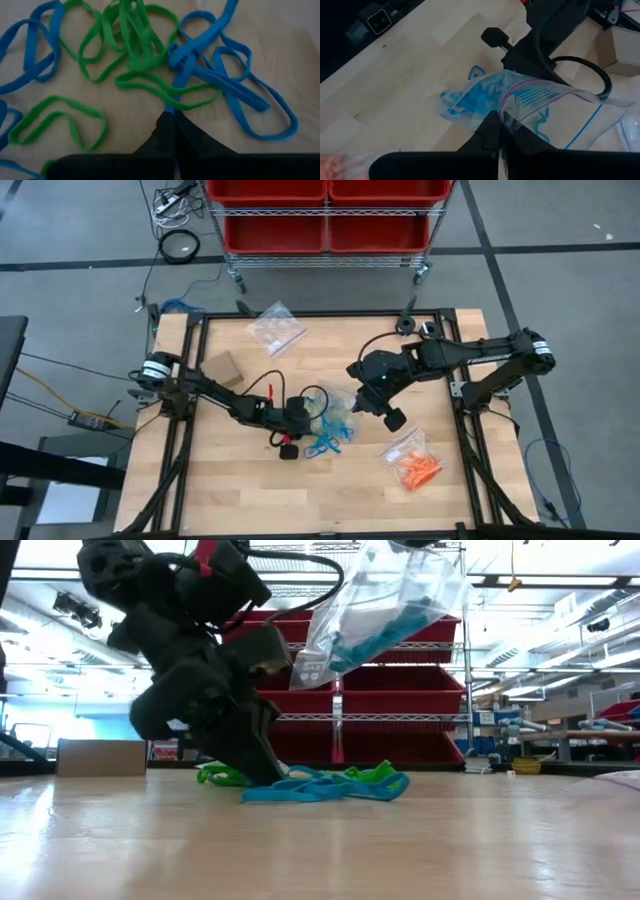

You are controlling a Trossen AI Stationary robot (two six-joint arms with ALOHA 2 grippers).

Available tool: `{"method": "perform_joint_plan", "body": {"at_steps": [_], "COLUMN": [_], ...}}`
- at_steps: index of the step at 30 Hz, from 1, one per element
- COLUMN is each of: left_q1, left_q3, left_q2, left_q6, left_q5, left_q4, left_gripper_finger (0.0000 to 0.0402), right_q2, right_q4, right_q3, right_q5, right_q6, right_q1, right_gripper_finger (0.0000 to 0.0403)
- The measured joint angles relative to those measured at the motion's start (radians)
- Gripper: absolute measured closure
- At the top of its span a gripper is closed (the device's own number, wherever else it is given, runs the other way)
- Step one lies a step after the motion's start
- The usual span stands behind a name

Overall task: Sort rubber bands
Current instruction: Put the blue rubber band into the transparent zip bag

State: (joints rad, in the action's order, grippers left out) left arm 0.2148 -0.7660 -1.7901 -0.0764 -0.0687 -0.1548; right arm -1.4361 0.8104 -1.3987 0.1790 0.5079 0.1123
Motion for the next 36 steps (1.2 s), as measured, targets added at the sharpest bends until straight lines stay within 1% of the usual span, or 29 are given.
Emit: {"method": "perform_joint_plan", "body": {"at_steps": [3, 4, 8, 11, 13, 17, 19, 20, 23, 25, 27, 28, 29, 31, 32, 36], "left_q1": [0.019, 0.027, 0.071, 0.113, 0.139, 0.174, 0.187, 0.189, 0.185, 0.184, 0.184, 0.184, 0.185, 0.18, 0.177, 0.18], "left_q3": [-0.03, -0.049, -0.152, -0.221, -0.272, -0.355, -0.384, -0.393, -0.396, -0.392, -0.394, -0.396, -0.397, -0.394, -0.393, -0.395], "left_q2": [0.081, 0.113, 0.241, 0.294, 0.327, 0.343, 0.341, 0.34, 0.32, 0.302, 0.302, 0.304, 0.304, 0.299, 0.299, 0.3], "left_q6": [0.025, 0.036, 0.05, 0.051, 0.051, 0.054, 0.062, 0.062, 0.033, 0.02, 0.015, 0.011, -0.008, -0.059, -0.06, -0.031], "left_q5": [-0.002, -0.019, -0.147, -0.215, -0.257, -0.347, -0.365, -0.358, -0.267, -0.256, -0.259, -0.263, -0.294, -0.394, -0.403, -0.426], "left_q4": [0.156, 0.209, 0.41, 0.539, 0.589, 0.695, 0.723, 0.732, 0.778, 0.796, 0.769, 0.762, 0.773, 0.815, 0.826, 0.778], "left_gripper_finger": [0.0399, 0.0399, 0.04, 0.04, 0.04, 0.0401, 0.0401, 0.0401, 0.0401, 0.0401, 0.0401, 0.0401, 0.0401, 0.0401, 0.0401, 0.0401], "right_q2": [0.0, 0.0, 0.0, 0.0, -0.002, -0.003, -0.003, -0.003, -0.003, -0.003, -0.003, -0.003, -0.003, -0.003, -0.003, -0.003], "right_q4": [-0.002, 0.0, -0.001, -0.001, -0.001, -0.002, -0.002, -0.002, 0.003, 0.002, -0.003, -0.006, -0.01, -0.014, -0.014, -0.013], "right_q3": [0.0, 0.0, 0.0, 0.0, 0.0, 0.0, 0.0, 0.0, 0.0, 0.0, 0.0, 0.0, 0.0, 0.0, 0.0, 0.0], "right_q5": [0.01, 0.014, 0.034, 0.036, 0.051, 0.056, 0.057, 0.057, 0.066, 0.084, 0.087, 0.087, 0.087, 0.086, 0.086, 0.087], "right_q6": [0.0, -0.002, -0.011, -0.011, -0.011, 0.01, 0.015, 0.019, 0.024, 0.024, 0.024, 0.024, 0.024, 0.024, 0.024, 0.021], "right_q1": [0.0, 0.0, 0.0, 0.0, 0.0, 0.0, 0.004, 0.004, 0.005, 0.005, 0.005, 0.005, 0.005, 0.003, 0.003, 0.003], "right_gripper_finger": [0.0403, 0.0403, 0.0403, 0.0403, 0.0403, 0.0403, 0.0403, 0.0403, 0.0403, 0.0403, 0.0403, 0.0403, 0.0403, 0.0403, 0.0403, 0.0403]}}
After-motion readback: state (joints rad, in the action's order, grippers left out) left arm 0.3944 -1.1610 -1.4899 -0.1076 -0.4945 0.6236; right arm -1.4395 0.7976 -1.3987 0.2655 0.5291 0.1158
